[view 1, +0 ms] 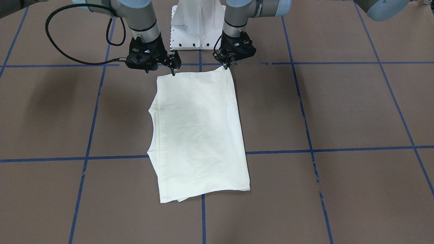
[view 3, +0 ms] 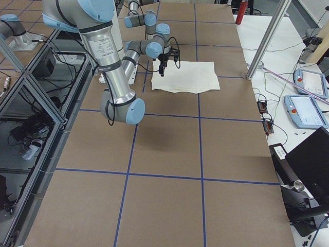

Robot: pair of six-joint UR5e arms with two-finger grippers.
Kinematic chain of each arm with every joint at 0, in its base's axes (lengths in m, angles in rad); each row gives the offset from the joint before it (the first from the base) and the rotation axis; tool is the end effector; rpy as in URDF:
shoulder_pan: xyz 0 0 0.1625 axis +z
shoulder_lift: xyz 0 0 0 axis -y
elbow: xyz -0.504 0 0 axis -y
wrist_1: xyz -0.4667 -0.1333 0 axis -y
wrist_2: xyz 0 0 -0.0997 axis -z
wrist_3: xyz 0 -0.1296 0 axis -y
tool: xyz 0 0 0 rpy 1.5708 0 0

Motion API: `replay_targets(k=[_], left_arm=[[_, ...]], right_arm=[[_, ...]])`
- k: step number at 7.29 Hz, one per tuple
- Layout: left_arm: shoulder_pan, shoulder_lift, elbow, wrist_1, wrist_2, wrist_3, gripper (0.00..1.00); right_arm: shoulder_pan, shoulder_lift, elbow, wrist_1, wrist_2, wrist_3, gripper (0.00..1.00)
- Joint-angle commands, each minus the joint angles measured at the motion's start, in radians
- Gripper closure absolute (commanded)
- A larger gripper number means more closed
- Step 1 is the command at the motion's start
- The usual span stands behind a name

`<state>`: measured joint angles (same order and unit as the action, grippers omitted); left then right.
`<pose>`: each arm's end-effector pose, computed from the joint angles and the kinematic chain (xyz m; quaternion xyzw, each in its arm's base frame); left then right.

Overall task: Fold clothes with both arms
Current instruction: 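Move the right gripper to the shirt's near corner beside the left gripper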

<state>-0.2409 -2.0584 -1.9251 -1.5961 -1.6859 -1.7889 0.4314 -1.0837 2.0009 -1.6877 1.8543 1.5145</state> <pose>0.6609 -0.2843 0.2669 -0.0474 0.4200 -0.1826 0.8877 -0.5757 -0.3718 0.2525 -0.0332 -0.4057 0.1159 0.9060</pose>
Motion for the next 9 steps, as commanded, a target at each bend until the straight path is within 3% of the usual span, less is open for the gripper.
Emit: replay_targets(k=[1, 3, 9], left_arm=[[0.0, -0.003, 0.0, -0.001, -0.003, 0.002, 1.0], [0.0, -0.006, 0.003, -0.004, -0.005, 0.002, 1.0], [0.0, -0.016, 0.005, -0.004, -0.005, 0.002, 1.0]], right_arm=[[-0.138, -0.076, -0.023, 0.17, -0.174, 0.259, 0.0], [-0.154, -0.071, -0.088, 0.174, -0.196, 0.294, 0.0], [-0.163, -0.065, -0.149, 0.174, -0.198, 0.317, 0.0]])
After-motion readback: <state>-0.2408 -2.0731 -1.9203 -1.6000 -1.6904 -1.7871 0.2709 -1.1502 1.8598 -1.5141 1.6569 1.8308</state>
